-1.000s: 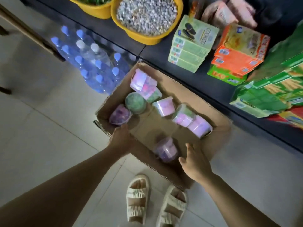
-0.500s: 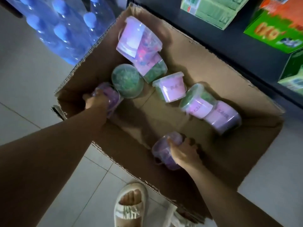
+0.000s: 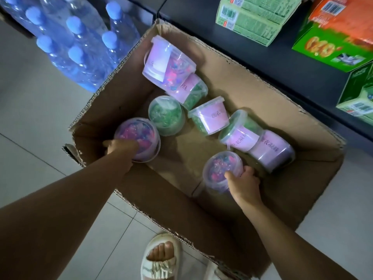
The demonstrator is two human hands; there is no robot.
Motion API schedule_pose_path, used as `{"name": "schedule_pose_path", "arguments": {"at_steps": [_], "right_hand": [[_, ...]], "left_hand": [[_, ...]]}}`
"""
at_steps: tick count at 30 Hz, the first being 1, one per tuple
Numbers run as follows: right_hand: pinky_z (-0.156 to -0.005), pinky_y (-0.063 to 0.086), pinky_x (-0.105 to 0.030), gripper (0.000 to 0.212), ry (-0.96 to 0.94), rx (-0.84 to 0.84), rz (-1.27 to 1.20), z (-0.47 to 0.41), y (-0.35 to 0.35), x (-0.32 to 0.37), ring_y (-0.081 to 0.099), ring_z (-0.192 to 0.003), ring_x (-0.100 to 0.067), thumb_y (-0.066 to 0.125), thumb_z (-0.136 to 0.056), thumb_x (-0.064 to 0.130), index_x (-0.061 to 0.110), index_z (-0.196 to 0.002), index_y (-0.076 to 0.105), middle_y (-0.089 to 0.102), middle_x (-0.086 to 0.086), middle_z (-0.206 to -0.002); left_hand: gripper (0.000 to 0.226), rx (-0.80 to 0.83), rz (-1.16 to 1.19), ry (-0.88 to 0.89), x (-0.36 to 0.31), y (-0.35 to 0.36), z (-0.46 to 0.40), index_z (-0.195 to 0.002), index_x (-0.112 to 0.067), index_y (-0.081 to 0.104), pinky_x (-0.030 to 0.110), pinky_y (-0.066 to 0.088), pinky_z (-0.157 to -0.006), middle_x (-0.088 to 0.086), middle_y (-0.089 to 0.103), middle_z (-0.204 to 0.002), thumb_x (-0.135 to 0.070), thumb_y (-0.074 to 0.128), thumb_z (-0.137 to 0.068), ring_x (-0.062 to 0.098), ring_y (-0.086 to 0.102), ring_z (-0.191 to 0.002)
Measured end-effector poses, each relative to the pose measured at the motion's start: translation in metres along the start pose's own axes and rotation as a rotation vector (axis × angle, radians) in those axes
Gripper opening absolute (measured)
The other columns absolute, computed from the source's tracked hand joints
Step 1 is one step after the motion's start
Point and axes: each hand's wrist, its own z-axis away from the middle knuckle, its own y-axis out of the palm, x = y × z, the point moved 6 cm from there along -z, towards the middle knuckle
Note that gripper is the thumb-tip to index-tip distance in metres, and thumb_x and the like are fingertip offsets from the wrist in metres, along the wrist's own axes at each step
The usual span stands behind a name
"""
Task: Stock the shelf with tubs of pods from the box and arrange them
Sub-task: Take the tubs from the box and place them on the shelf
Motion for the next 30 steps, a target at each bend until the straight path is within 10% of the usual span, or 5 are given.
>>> {"name": "schedule_pose_path", "arguments": {"at_steps": [4, 9, 16, 30], "right_hand": [[-0.089, 0.043, -0.038, 0.066, 0.008, 0.033, -0.014, -0.003, 0.008, -0.002, 0.053, -0.105, -0.036, 0.062, -0.081, 0.037, 0.013, -0.135, 0.034, 0.042, -0.022, -0.131], [-0.092, 0.047, -0.045, 0.064, 0.05, 0.056, -0.117, 0.002, 0.007, -0.006, 0.054, -0.106, -0.035, 0.062, -0.077, 0.041, 0.011, -0.129, 0.04, 0.053, -0.019, -0.122], [-0.088, 0.052, -0.05, 0.06, 0.08, 0.152, -0.404, 0.066, -0.03, 0.005, 0.059, -0.098, -0.03, 0.057, -0.07, 0.048, 0.02, -0.12, 0.041, 0.055, -0.008, -0.111], [-0.073, 0.056, -0.045, 0.032, -0.199, -0.021, -0.733, 0.293, -0.303, 0.141, 0.057, -0.103, -0.03, 0.055, -0.09, 0.029, 0.016, -0.119, 0.048, 0.053, -0.012, -0.122]], "left_hand": [[0.059, -0.142, -0.065, 0.051, 0.012, -0.006, -0.007, -0.136, -0.004, 0.036, 0.044, 0.057, -0.082, 0.021, 0.05, -0.126, -0.022, 0.063, -0.087, 0.026, 0.057, -0.069], [0.053, -0.22, -0.01, 0.127, 0.015, -0.01, 0.008, -0.135, 0.0, 0.031, 0.045, 0.052, -0.091, 0.023, 0.049, -0.13, -0.021, 0.053, -0.091, 0.037, 0.058, -0.111], [0.055, -0.155, 0.134, 0.123, 0.007, -0.035, 0.084, -0.13, -0.001, 0.033, 0.05, 0.051, -0.093, 0.024, 0.046, -0.134, -0.019, 0.055, -0.082, 0.042, 0.053, -0.115], [0.043, 0.1, 0.164, 0.546, -0.152, -0.211, 0.38, -0.095, -0.015, 0.046, 0.052, 0.055, -0.078, 0.013, 0.06, -0.1, -0.043, 0.049, -0.062, 0.039, 0.065, -0.087]]}}
